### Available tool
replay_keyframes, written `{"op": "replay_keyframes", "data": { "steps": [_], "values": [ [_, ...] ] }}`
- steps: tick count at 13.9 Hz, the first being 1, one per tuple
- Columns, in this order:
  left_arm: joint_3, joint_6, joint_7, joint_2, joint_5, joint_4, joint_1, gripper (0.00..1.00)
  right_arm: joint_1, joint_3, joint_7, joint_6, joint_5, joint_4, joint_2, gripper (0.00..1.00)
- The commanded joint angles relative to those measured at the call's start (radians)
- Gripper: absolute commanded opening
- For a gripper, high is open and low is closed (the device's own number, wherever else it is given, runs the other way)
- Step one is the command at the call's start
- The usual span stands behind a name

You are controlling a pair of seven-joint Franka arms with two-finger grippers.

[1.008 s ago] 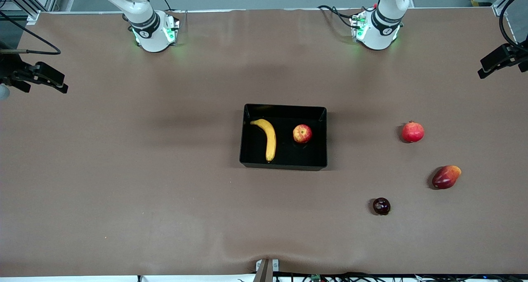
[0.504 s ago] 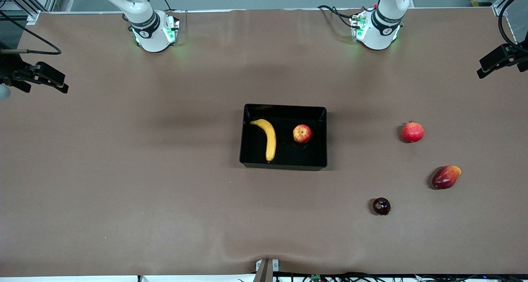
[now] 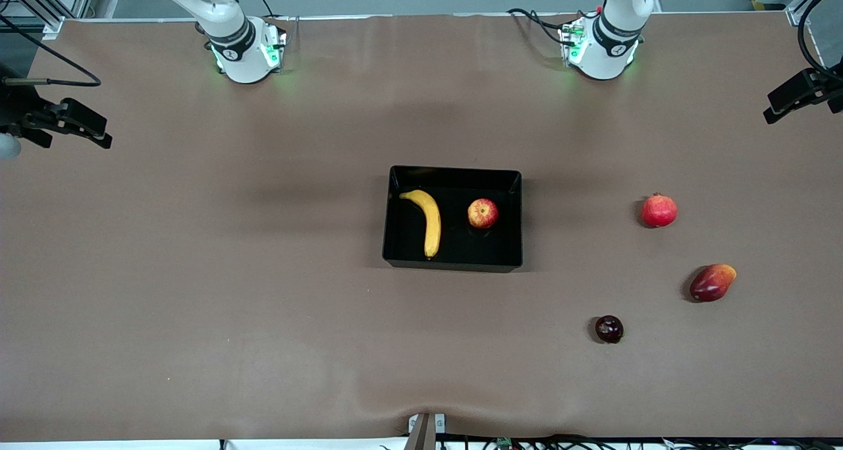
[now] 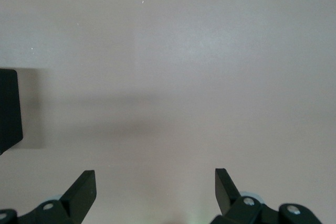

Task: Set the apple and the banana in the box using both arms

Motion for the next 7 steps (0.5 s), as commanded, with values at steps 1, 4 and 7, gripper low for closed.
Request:
{"op": "replay_keyframes", "data": {
  "steps": [1, 4, 7],
  "values": [
    [0.008, -0.007, 0.015, -0.023, -0.018, -0.019, -0.001, 1.00, 0.003, 0.000, -0.005, -0.001, 0.011, 0.004, -0.003, 1.00],
    [0.008, -0.007, 0.015, -0.023, -0.018, -0.014, -0.001, 1.00, 0.003, 0.000, -0.005, -0.001, 0.011, 0.004, -0.003, 1.00],
    [0.008, -0.007, 0.015, -0.022, -0.018, -0.013, -0.001, 1.00, 0.003, 0.000, -0.005, -0.001, 0.011, 0.004, -0.003, 1.00]
  ]
}}
